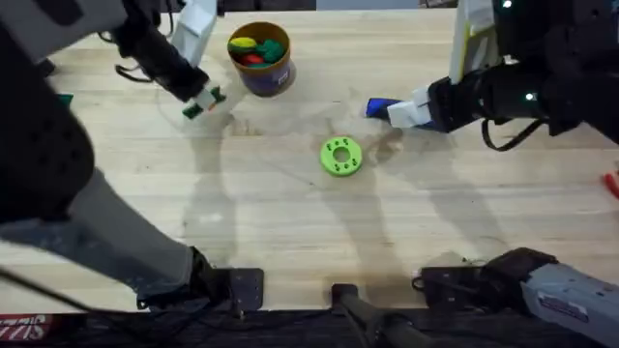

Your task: Pick up the gripper from the table and insert it into the empty holder that is missing its gripper. Then pick up a screw, insert it into the mounting hole, and use the screwdriver to tighten it. Finally, clean up the table by picking up the vegetable and placing it into the bucket.

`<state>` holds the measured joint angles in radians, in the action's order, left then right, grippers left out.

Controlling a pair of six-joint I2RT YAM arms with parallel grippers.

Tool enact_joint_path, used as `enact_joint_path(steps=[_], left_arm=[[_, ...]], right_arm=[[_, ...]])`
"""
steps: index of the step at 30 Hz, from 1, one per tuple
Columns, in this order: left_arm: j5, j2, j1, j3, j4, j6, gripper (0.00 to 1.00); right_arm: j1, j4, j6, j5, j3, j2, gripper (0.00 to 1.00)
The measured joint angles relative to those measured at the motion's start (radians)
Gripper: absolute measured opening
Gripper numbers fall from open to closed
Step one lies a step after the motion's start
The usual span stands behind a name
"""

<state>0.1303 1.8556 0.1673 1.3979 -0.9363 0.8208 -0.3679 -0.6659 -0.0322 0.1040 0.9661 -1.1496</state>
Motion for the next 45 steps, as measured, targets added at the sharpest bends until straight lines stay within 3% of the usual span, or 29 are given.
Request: enact_joint_path(steps=[6,11,15,19,20,23,28,35,36,38,42,45], left_arm=[[0.014,-0.195,-0.015,0.023,0.005,-0.006,0.026],[0.137,-0.281,-0.019,0.032,0.033,-0.059,0.026],[0.248,-0.267,-0.043,0.032,0.123,-0.171,0.026],[0.305,-0.23,-0.087,0.032,0.248,-0.308,0.026],[0.326,-0.194,-0.132,0.032,0.337,-0.418,0.026],[0.328,-0.161,-0.175,0.032,0.371,-0.484,0.025],[0.271,-0.106,-0.231,0.032,0.375,-0.537,0.026],[0.216,-0.074,-0.23,0.032,0.387,-0.595,0.025],[0.213,-0.075,-0.229,0.032,0.388,-0.597,0.076],[0.21,-0.075,-0.228,0.032,0.386,-0.605,0.326],[0.209,-0.075,-0.228,0.032,0.384,-0.617,0.921],[0.21,-0.076,-0.228,0.032,0.383,-0.619,0.985]], right_arm=[[0.0,0.0,0.0,0.0,0.0,0.0,0.955],[0.0,0.0,0.0,0.0,0.0,0.0,0.955],[0.0,0.0,0.0,0.0,0.0,0.0,0.955],[0.0,0.0,0.0,0.0,0.0,0.0,0.955],[0.0,0.0,0.0,0.0,0.0,0.0,0.955],[0.0,0.0,0.0,0.0,0.0,0.0,0.955],[0.0,0.0,0.0,0.0,0.0,0.0,0.955],[0.0,0.0,0.0,0.0,0.0,0.0,0.955],[0.0,0.0,0.0,0.0,0.0,0.0,0.955],[0.0,0.0,0.0,0.0,0.0,0.0,0.955],[0.0,0.0,0.0,0.0,0.0,0.0,0.955],[0.0,0.009,0.0,0.0,0.0,0.0,0.955]])
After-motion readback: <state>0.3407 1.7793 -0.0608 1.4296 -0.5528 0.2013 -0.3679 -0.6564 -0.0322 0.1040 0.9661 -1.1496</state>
